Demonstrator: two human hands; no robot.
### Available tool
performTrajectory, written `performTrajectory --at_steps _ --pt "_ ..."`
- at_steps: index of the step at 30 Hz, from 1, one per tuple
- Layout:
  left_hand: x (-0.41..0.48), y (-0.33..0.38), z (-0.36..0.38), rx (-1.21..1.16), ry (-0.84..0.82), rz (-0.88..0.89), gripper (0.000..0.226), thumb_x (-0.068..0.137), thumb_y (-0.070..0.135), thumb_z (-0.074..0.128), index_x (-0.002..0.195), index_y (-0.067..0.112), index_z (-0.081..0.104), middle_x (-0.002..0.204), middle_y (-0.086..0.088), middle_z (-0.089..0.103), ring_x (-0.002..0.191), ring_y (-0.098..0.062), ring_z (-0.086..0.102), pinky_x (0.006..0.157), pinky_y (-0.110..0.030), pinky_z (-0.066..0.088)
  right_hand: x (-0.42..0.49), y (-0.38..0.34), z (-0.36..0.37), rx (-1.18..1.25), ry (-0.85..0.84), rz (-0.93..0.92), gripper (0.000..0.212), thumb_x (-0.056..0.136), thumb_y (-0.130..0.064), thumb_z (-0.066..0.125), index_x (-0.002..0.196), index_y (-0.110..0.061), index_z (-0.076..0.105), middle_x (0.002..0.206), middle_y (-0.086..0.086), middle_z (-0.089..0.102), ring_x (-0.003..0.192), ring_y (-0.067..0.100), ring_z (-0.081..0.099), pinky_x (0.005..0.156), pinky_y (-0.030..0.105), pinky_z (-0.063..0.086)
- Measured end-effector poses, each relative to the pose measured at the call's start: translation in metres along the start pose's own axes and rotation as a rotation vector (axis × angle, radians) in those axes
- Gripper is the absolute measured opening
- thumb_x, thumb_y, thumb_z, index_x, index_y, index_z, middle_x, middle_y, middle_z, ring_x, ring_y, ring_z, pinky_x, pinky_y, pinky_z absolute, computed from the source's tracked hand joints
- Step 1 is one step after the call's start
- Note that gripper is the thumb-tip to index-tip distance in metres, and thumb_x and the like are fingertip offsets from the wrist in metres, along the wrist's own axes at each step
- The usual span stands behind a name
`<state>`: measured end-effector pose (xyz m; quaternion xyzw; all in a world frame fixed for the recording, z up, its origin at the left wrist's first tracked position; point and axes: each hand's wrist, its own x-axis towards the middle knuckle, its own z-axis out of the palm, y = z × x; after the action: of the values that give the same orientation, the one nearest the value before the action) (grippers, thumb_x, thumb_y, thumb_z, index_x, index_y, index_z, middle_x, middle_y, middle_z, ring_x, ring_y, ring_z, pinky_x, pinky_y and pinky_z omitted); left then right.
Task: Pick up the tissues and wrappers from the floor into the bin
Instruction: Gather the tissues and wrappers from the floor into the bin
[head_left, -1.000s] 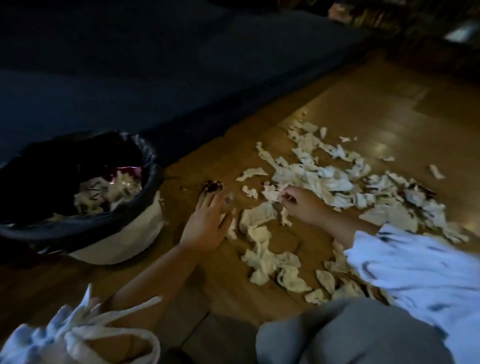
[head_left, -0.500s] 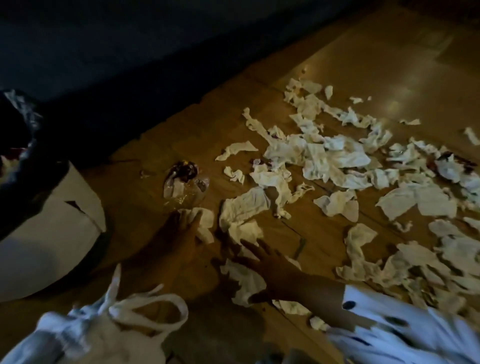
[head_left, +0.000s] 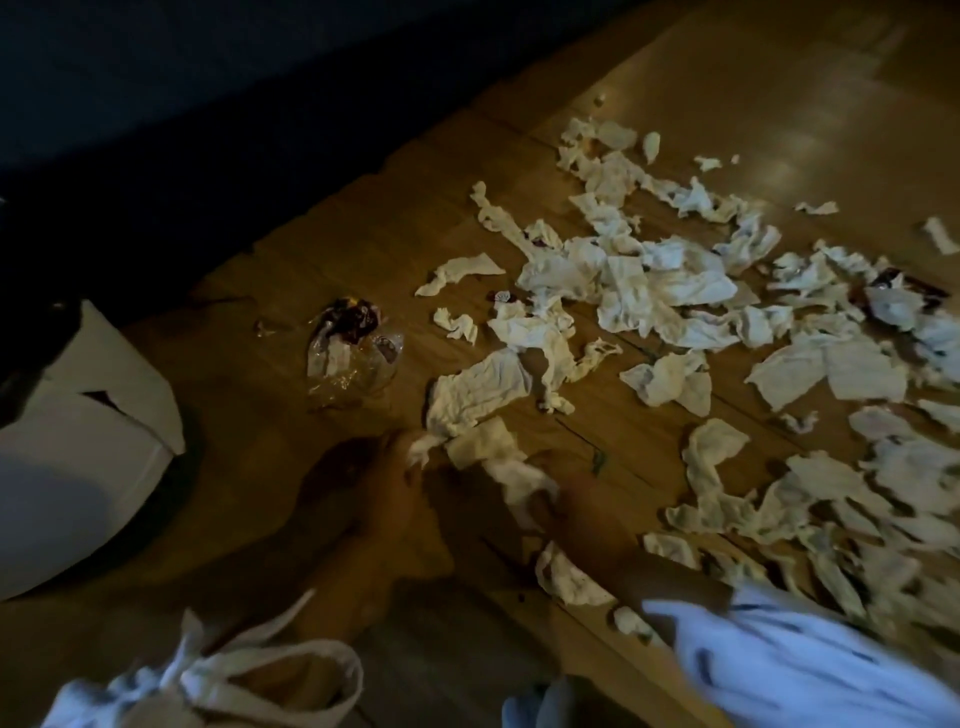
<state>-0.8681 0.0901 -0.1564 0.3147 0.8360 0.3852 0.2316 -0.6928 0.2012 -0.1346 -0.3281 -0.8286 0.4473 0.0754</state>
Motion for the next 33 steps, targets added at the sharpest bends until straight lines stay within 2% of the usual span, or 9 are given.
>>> performTrajectory --at_steps 4,9,12,14,17,20,23,28,33 --pt "0.014 0.016 0.018 0.173 -0.089 0.209 0.051 0.09 -0.009 0.041 0.136 0.012 0.043 0.143 -0.008 0.038 0.134 -0.022 0.036 0.097 -0.014 0.033 -0.037 0.027 -0.021 -0.066 0.214 0.067 0.032 0.086 -0.022 0.043 0.116 -0.016 0.055 0.103 -0.007 0.047 0.096 0.003 0.054 0.072 0.004 0.036" --pt "0.022 0.019 0.05 0.453 -0.367 0.146 0.055 0.096 0.008 0.039 0.147 0.018 0.021 0.153 -0.009 0.018 0.139 -0.027 0.025 0.109 -0.031 0.026 -0.072 0.07 -0.016 -0.603 -0.29 0.082 0.059 0.087 -0.047 0.05 0.14 -0.032 0.03 0.15 0.001 0.016 0.132 0.027 0.027 0.105 0.038 0.034" --pt "0.017 0.01 0.058 0.823 -0.42 0.264 0.046 0.098 0.026 0.038 0.141 0.011 0.033 0.146 -0.013 0.034 0.133 -0.031 0.035 0.102 -0.034 0.03 -0.07 0.075 -0.006 -0.583 -0.418 -0.078 0.03 0.085 -0.043 0.038 0.112 -0.033 0.048 0.131 -0.003 0.038 0.112 0.022 0.047 0.087 0.044 0.047" --pt "0.01 0.005 0.056 0.857 -0.476 0.308 0.042 0.098 0.028 0.038 0.135 0.01 0.043 0.141 -0.014 0.043 0.129 -0.03 0.041 0.097 -0.031 0.035 -0.073 0.068 -0.008 -0.24 -0.333 -0.026 0.018 0.09 -0.03 0.05 0.098 -0.017 0.057 0.108 0.007 0.054 0.096 0.019 0.057 0.078 0.038 0.051" --pt "-0.002 0.014 0.047 0.776 -0.47 0.224 0.039 0.098 0.023 0.04 0.134 0.011 0.044 0.14 -0.012 0.044 0.128 -0.027 0.042 0.102 -0.031 0.032 -0.087 0.059 -0.024 0.004 0.022 0.16 0.022 0.088 -0.019 0.057 0.11 -0.017 0.057 0.114 -0.001 0.058 0.105 0.017 0.057 0.087 0.029 0.047" --pt "-0.016 0.02 0.038 0.565 -0.184 0.202 0.026 0.089 0.01 0.055 0.113 -0.001 0.061 0.117 -0.023 0.058 0.108 -0.039 0.057 0.088 -0.041 0.043 -0.105 0.074 -0.035 -0.316 0.292 0.271 0.046 0.081 -0.037 0.045 0.119 -0.015 0.057 0.117 0.005 0.056 0.109 0.028 0.051 0.088 0.029 0.041" --pt "-0.017 0.015 0.029 0.677 0.069 0.191 0.015 0.083 0.013 0.066 0.089 -0.001 0.067 0.093 -0.025 0.062 0.081 -0.041 0.062 0.074 -0.045 0.048 -0.113 0.099 -0.033 -0.612 0.116 0.23 0.053 0.075 -0.044 0.037 0.117 -0.019 0.058 0.123 0.014 0.058 0.117 0.038 0.048 0.095 0.046 0.042" --pt "0.01 -0.007 0.01 0.806 -0.136 -0.109 0.047 0.093 0.046 0.041 0.13 0.019 0.046 0.144 -0.01 0.033 0.131 -0.033 0.033 0.108 -0.044 0.032 -0.101 0.097 -0.016 -0.582 -0.301 0.102 0.058 0.077 -0.048 0.031 0.125 -0.022 0.049 0.14 0.006 0.043 0.13 0.03 0.036 0.108 0.045 0.034" --pt "0.012 -0.005 0.022 0.817 -0.271 -0.084 0.046 0.094 0.041 0.043 0.135 0.02 0.039 0.142 -0.008 0.036 0.131 -0.029 0.036 0.108 -0.04 0.032 -0.103 0.08 -0.031 -0.282 0.129 0.126 0.047 0.082 -0.047 0.051 0.119 -0.018 0.052 0.118 0.006 0.053 0.106 0.014 0.049 0.087 0.034 0.047"
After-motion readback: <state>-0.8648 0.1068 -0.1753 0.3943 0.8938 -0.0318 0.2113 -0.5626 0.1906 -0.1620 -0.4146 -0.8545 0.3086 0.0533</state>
